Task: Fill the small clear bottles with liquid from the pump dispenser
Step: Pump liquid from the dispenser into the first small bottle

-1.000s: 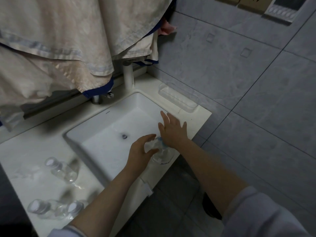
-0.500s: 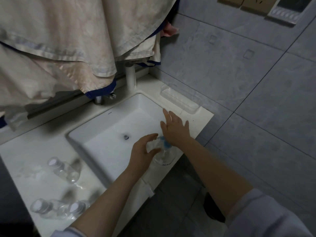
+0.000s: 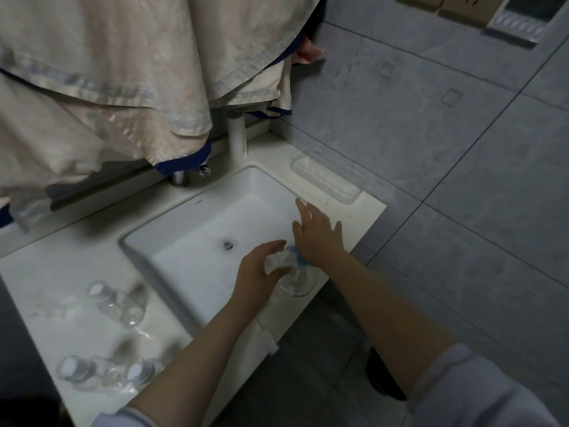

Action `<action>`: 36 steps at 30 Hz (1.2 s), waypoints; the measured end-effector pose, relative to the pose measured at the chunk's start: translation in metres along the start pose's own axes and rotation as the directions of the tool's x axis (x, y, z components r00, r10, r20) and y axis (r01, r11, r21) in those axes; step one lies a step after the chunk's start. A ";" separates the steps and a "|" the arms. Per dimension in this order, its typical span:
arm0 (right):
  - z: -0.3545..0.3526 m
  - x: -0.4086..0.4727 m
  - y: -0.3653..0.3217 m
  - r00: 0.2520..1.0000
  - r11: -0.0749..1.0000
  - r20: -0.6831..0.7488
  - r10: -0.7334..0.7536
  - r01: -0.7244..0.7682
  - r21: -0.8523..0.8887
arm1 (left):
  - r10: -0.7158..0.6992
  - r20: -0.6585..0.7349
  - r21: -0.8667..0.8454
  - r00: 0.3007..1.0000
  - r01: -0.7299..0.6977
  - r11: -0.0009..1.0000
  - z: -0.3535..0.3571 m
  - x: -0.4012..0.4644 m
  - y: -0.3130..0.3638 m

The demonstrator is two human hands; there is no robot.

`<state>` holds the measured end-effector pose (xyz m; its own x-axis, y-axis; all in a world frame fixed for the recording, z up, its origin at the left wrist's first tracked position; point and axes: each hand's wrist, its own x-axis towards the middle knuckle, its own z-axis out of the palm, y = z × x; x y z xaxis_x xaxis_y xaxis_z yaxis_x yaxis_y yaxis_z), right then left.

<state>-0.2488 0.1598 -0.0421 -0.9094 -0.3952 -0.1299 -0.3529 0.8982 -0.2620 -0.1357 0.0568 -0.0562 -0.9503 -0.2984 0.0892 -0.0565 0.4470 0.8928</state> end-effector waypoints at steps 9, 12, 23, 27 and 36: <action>-0.005 0.003 0.000 1.000 1.000 0.023 -0.013 0.013 -0.013 | -0.020 -0.001 -0.026 1.000 0.020 0.999 0.000 -0.002 0.003; -0.001 0.001 0.001 0.999 1.000 0.043 0.016 -0.016 0.014 | -0.013 -0.003 -0.013 1.000 0.013 1.000 -0.001 0.000 0.004; -0.002 0.004 0.000 1.000 1.000 0.016 -0.014 0.015 -0.006 | -0.030 0.038 0.009 0.999 0.029 1.000 -0.003 -0.001 0.007; 0.008 0.001 0.002 0.997 0.999 0.067 0.025 -0.028 0.043 | -0.027 0.023 -0.007 0.999 0.027 1.000 -0.001 -0.003 0.005; -0.004 0.004 0.001 1.000 1.000 -0.016 -0.011 0.010 -0.008 | -0.041 0.040 -0.025 0.998 0.042 0.999 -0.002 -0.001 0.009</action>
<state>-0.2541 0.1599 -0.0392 -0.9089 -0.4016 -0.1123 -0.3641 0.8956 -0.2558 -0.1345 0.0595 -0.0469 -0.9587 -0.2822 0.0343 -0.0892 0.4131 0.9063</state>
